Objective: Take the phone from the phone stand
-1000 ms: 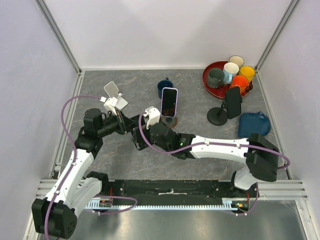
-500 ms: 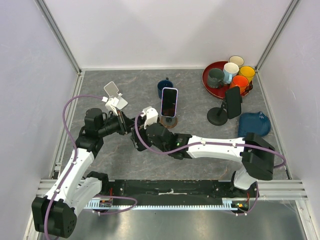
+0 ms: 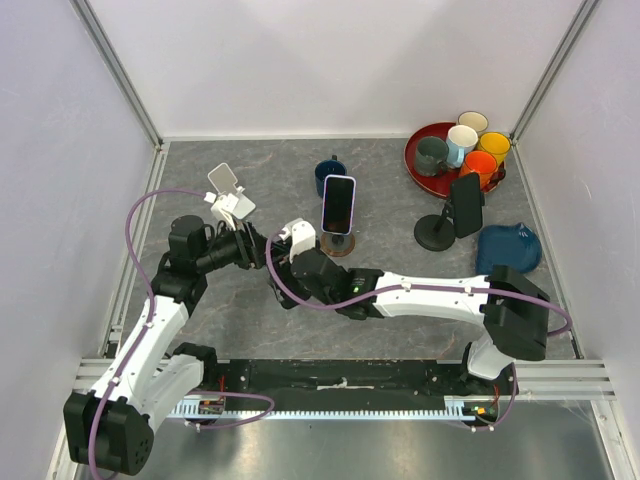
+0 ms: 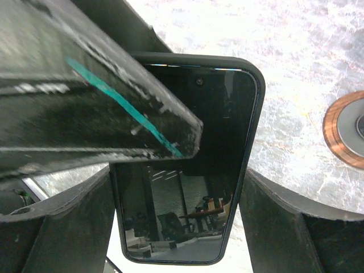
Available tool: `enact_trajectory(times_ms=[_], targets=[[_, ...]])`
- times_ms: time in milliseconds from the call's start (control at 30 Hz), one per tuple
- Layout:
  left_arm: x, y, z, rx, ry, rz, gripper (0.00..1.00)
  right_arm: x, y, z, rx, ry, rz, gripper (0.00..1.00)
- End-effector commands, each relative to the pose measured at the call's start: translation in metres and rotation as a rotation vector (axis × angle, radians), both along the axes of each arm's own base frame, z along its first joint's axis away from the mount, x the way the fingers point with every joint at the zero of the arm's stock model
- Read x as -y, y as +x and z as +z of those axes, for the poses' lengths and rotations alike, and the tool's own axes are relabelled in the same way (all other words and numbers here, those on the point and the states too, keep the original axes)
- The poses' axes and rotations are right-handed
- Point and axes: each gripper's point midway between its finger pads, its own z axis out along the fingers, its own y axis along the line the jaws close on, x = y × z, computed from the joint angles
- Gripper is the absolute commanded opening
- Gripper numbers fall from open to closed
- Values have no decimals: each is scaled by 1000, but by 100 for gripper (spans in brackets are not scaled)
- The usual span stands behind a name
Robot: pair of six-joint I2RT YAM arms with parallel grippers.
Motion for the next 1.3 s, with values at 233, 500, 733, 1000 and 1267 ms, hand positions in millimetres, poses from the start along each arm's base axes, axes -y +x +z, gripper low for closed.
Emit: enact_trajectory(times_ms=[233, 500, 733, 1000, 1267], targets=[[-7, 3, 15, 87, 66, 18, 83, 48, -33, -8, -99, -74, 28, 36], [-22, 7, 8, 68, 143, 101, 84, 126, -43, -67, -270, -232, -103, 36], [-36, 0, -5, 69, 250, 131, 84, 203, -5, -89, -341, -234, -364, 37], [-42, -1, -2, 94, 299, 166, 84, 252, 14, -122, -386, -378, -514, 42], [-40, -3, -1, 102, 298, 163, 84, 253, 23, -139, -416, -433, -558, 43]])
